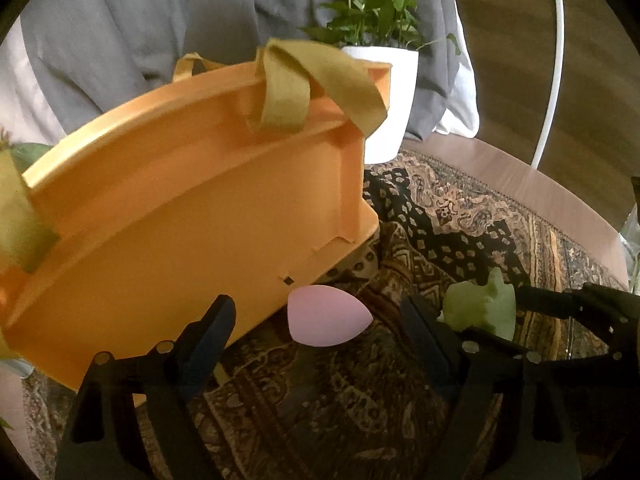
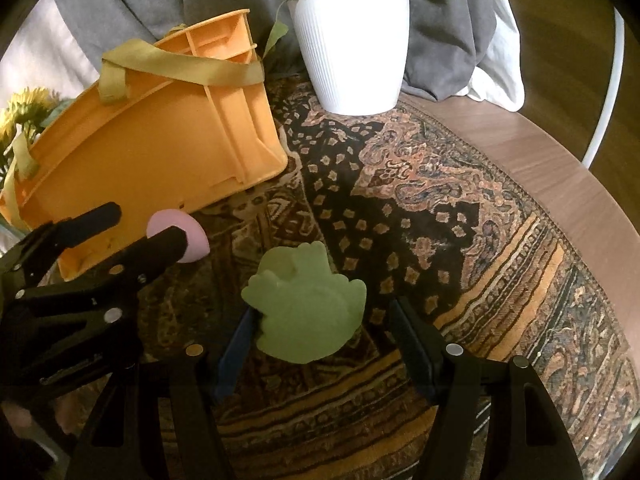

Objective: Organize soft objects
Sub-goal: 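Grasp the pink egg sponge with the left tool while the right tool grasps the green frog sponge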

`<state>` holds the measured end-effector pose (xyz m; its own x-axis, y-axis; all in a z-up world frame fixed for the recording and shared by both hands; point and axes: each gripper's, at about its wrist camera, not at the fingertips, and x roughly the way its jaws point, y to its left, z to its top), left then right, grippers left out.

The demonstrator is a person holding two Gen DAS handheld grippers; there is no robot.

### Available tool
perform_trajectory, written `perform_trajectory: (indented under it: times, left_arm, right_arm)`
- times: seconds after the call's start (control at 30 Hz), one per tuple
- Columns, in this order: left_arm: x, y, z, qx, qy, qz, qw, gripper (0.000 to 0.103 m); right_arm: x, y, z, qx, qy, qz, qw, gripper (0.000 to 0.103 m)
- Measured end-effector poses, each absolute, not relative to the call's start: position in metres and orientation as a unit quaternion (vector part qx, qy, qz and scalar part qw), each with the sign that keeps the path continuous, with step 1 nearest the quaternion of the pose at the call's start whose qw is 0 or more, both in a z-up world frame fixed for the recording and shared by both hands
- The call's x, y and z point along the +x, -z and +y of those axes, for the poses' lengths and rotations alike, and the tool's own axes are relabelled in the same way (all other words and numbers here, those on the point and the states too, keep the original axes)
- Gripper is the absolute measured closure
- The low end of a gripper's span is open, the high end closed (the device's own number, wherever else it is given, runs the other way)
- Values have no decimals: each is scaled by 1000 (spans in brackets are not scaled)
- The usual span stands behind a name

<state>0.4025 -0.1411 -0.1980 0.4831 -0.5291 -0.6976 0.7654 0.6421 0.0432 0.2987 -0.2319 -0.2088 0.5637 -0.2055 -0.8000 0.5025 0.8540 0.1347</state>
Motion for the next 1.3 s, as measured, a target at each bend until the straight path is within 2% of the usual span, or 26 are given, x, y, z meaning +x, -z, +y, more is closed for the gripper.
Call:
perform_trajectory:
  times: [0.17, 0.27, 0.47, 0.53, 0.83, 1.3]
  left_arm:
    - [406, 205, -147, 181, 385, 338, 839, 21]
    - [409, 209, -151, 181, 381, 345, 838, 27]
    - [414, 220, -157, 189, 375, 365, 831, 46]
    - [413, 220, -156, 187, 377, 364, 831, 57]
    - [407, 213, -149, 184, 375, 361, 834, 59]
    - [375, 184, -113, 140, 333, 352, 863, 59]
  right_arm:
    - [300, 212, -232, 172, 204, 415, 870, 35]
    - [301, 214, -232, 169, 204, 413, 871, 35]
    - [302, 212, -234, 166, 206, 405, 875, 39]
    - [302, 212, -235, 165, 204, 405, 876, 47]
    - [300, 210, -235, 164, 205, 398, 879, 47]
    - [281, 175, -222, 131, 174, 378, 900, 48]
